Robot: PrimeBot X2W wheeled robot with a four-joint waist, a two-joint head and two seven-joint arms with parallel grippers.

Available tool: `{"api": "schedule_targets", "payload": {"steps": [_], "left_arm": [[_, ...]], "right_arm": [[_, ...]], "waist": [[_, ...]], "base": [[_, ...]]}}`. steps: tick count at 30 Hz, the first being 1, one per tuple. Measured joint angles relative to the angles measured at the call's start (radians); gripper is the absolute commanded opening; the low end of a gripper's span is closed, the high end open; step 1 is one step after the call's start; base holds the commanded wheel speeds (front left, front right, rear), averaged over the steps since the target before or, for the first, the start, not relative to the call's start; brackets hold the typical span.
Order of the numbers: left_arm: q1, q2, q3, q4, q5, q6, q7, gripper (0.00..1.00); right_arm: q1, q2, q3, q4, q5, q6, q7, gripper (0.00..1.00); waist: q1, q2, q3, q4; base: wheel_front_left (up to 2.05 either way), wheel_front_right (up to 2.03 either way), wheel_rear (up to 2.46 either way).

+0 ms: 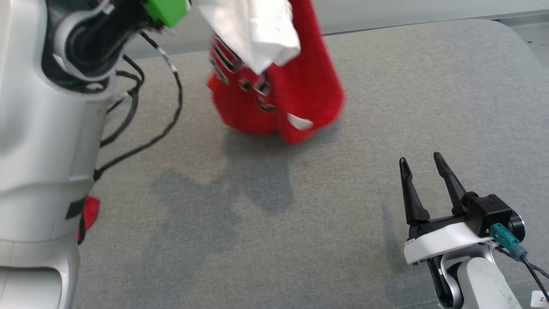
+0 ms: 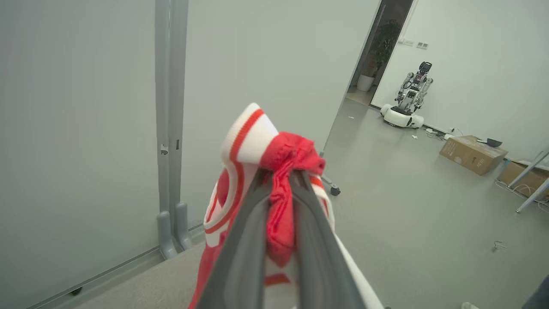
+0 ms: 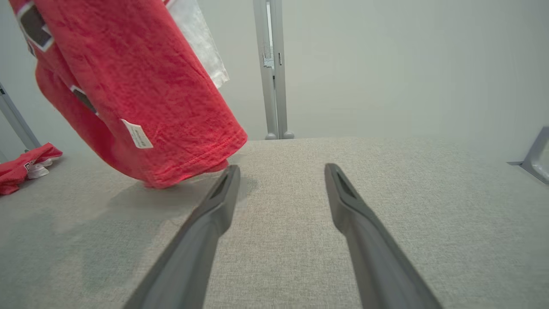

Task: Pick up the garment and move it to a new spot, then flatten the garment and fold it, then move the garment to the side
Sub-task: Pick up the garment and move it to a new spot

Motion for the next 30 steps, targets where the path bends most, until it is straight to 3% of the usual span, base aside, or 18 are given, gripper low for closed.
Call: {"api": "schedule_targets", "payload": {"steps": [4, 10, 16, 23, 30], "left_arm": [[0.044, 0.01, -0.008, -0.079, -0.012, 0.033, 0.038, 0.0], [0.126, 0.09, -0.007, -0.136, -0.002, 0.077, 0.08, 0.0], [0.187, 0.111, -0.016, -0.132, 0.011, 0.089, 0.079, 0.0], [0.237, 0.016, -0.091, -0.081, 0.031, 0.088, 0.021, 0.0], [0.286, -0.11, -0.144, 0.111, 0.086, 0.092, -0.138, 0.0]], "right_arm": [[0.005, 0.0, -0.003, -0.003, 0.005, 0.0, 0.0, 1.0], [0.019, 0.0, -0.019, -0.005, 0.013, 0.0, 0.0, 1.0], [0.019, 0.0, -0.02, -0.003, 0.021, 0.0, 0.0, 1.0], [-0.008, 0.0, -0.015, -0.005, 0.023, 0.0, 0.0, 1.0], [-0.033, 0.001, -0.001, -0.012, 0.054, 0.0, 0.0, 1.0]], "waist": [[0.0, 0.0, -0.006, -0.027], [0.0, 0.0, -0.008, -0.06], [0.0, 0.0, 0.001, -0.062], [0.0, 0.0, 0.026, -0.058], [0.0, 0.0, 0.063, -0.074]], "base": [[0.0, 0.0, 0.0], [0.0, 0.0, 0.0], [0.0, 0.0, 0.0], [0.0, 0.0, 0.0], [0.0, 0.0, 0.0]]}}
